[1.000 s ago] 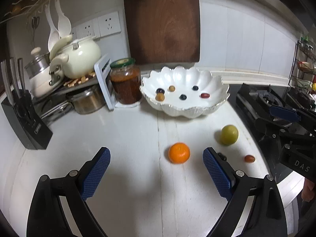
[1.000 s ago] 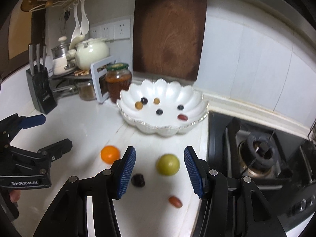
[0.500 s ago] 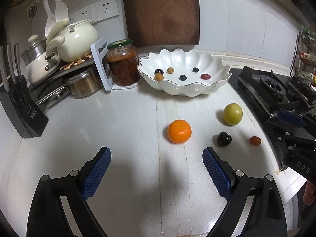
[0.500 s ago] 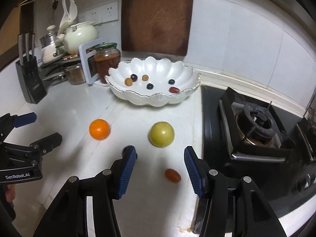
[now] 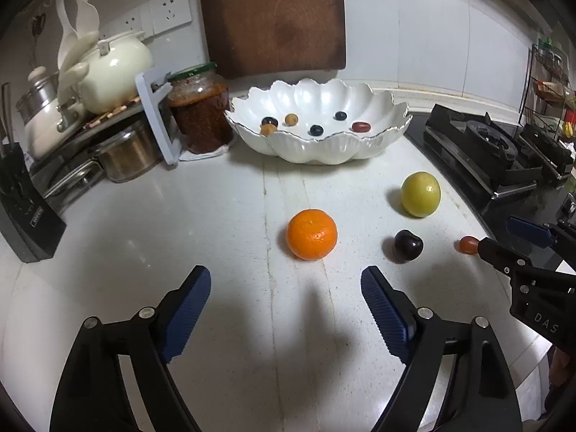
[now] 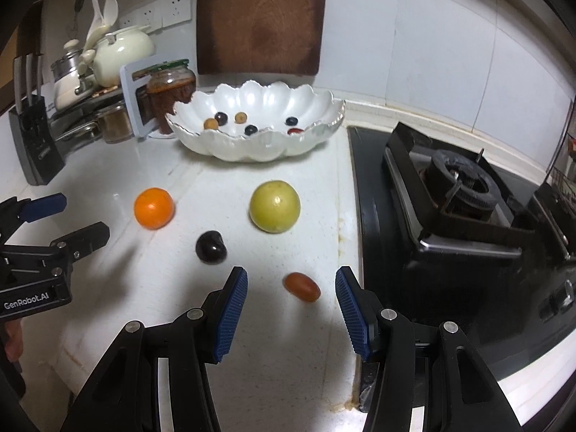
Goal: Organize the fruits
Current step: 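Grasp the orange with the left gripper while the right grasps a red date, then lift and carry the orange in the left gripper while the right carries the date toward the bowl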
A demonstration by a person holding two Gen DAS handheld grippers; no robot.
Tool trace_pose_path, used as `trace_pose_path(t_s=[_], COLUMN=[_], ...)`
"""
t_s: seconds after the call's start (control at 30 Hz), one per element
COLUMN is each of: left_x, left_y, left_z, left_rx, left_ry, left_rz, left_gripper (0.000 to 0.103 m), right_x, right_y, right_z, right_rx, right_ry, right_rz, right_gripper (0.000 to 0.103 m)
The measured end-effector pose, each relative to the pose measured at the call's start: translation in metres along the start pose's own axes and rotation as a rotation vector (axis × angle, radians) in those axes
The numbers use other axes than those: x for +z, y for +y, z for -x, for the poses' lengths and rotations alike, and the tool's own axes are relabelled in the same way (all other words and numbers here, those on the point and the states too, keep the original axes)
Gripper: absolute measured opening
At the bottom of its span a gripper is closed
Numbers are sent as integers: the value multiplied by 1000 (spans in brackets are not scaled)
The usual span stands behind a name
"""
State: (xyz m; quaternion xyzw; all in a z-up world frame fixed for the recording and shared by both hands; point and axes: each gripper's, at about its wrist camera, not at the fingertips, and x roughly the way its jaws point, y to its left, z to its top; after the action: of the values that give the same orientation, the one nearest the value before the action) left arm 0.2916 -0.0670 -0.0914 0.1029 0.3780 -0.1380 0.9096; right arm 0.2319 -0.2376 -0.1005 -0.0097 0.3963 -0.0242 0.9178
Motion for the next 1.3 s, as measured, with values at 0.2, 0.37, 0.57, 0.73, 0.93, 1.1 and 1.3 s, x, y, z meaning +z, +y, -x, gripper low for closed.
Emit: trace_pose_path(t_s=[0.2,0.37,0.57,0.73,0.93,1.1,1.3], left_x=[4,9,13,18,24,24,24], left_y=[-2,-6,-10,-15,-19,-22,-23], left_z=[-13,-27,-43,-53,-60,-66,-68], left_rx=[-12,-21,-36,-38,-52,-49,-10], left_ry=[1,0,13,12,16,41,35], left_rz=[-14,-34,-42,-50,-44,-49,-63], left_gripper=[82,79,76,73,65,52,44], right_x=[-3,-5,-5,-5,-7,-9,-9], right_y=[-3,-4,-8,-9,-11,-13,-14], right_z=[-12,-18,-27,-34,-41,-45,-45], right_rx=[6,5,-1,10,26,26,25], right_ry=[22,25,35,46,65,76,69], right_rz=[-38,-57,-77,-86,-100,-107,-107], right_gripper=[52,52,50,45,38,32,27])
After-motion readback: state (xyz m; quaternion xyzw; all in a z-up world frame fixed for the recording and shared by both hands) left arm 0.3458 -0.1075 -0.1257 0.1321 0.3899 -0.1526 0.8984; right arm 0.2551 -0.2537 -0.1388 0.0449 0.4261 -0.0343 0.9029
